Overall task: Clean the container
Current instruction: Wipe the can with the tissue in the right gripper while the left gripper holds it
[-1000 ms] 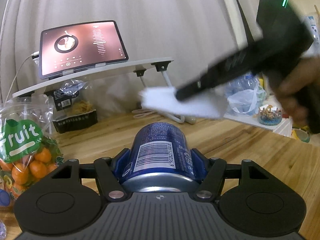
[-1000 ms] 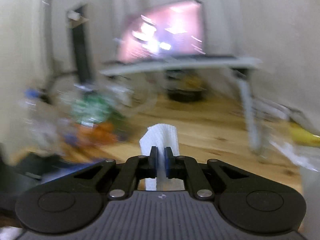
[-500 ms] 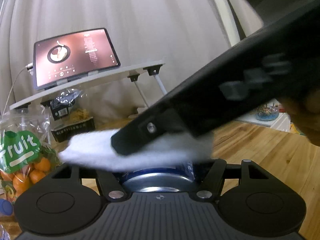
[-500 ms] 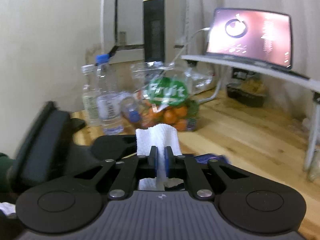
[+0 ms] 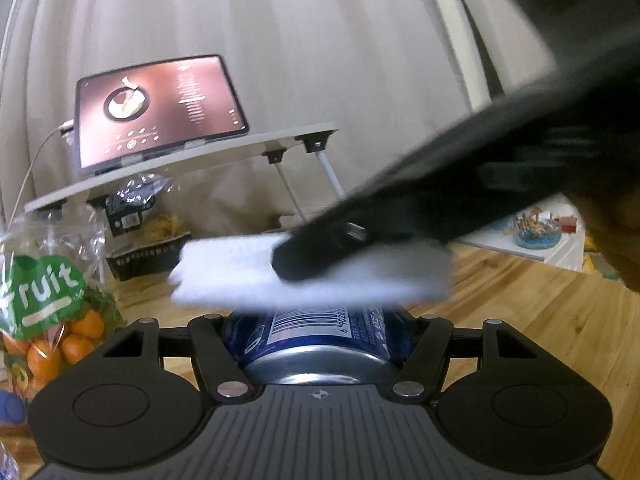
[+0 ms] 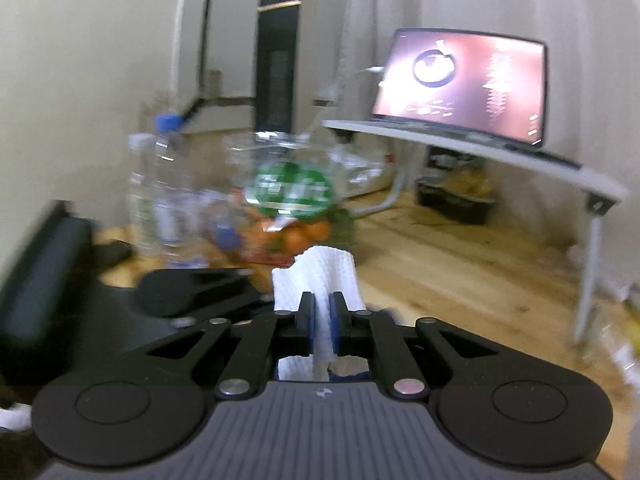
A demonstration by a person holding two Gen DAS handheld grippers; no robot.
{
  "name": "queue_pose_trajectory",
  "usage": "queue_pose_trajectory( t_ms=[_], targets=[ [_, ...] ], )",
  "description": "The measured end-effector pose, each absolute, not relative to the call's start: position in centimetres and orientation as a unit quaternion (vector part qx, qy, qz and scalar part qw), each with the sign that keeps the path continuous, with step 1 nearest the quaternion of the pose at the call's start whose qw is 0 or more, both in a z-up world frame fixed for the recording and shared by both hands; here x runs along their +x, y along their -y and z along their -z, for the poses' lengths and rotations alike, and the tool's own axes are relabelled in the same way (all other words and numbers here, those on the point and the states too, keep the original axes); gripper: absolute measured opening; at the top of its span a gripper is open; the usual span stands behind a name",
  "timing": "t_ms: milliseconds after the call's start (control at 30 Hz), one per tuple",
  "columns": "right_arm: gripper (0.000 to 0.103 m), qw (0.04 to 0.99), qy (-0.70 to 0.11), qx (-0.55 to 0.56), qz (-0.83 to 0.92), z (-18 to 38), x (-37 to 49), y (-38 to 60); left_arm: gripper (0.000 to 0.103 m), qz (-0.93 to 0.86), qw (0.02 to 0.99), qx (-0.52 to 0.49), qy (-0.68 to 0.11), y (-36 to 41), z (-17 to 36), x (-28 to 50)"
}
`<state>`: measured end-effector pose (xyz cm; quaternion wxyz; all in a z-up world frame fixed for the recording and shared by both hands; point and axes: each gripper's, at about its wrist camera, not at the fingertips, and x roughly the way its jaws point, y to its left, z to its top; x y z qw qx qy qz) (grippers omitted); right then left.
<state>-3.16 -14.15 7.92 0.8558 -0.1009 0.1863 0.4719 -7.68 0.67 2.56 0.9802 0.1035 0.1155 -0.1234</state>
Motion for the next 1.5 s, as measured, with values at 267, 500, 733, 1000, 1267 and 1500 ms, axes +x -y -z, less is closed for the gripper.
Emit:
queue_pose_trajectory(
  t_ms=[267, 500, 733, 1000, 1267, 1500],
  targets=[
    [0.011, 0.845, -0.171, -0.115, -0.494, -7.6, -6.0, 14.1, 0.067, 0.116, 0.982, 0.090, -0.120, -1.0, -2.5, -7.7],
    [0.011, 0.888, -0.147, -0.119, -0.420, -7.6, -2.6, 14.9, 0.067, 0.119, 0.984, 0.084, -0.105, -1.3, -2.6, -8.2],
    [0.011, 0.894, -0.154, -0.099, -0.410, -7.0, -1.9, 16.2, 0.067, 0.117, 0.984, 0.082, -0.102, -1.4, -2.7, -8.2],
    [0.011, 0.842, -0.184, -0.057, -0.504, -7.1, -5.4, 16.1, 0.067, 0.114, 0.986, 0.085, -0.093, -1.3, -2.7, -8.7],
    [0.011, 0.871, -0.179, -0.073, -0.452, -6.8, -4.0, 17.1, 0.067, 0.117, 0.986, 0.080, -0.092, -1.5, -2.7, -8.7],
    [0.011, 0.896, -0.167, -0.049, -0.409, -6.7, -0.6, 17.1, 0.067, 0.114, 0.986, 0.072, -0.096, -1.7, -2.7, -8.6]
  ],
)
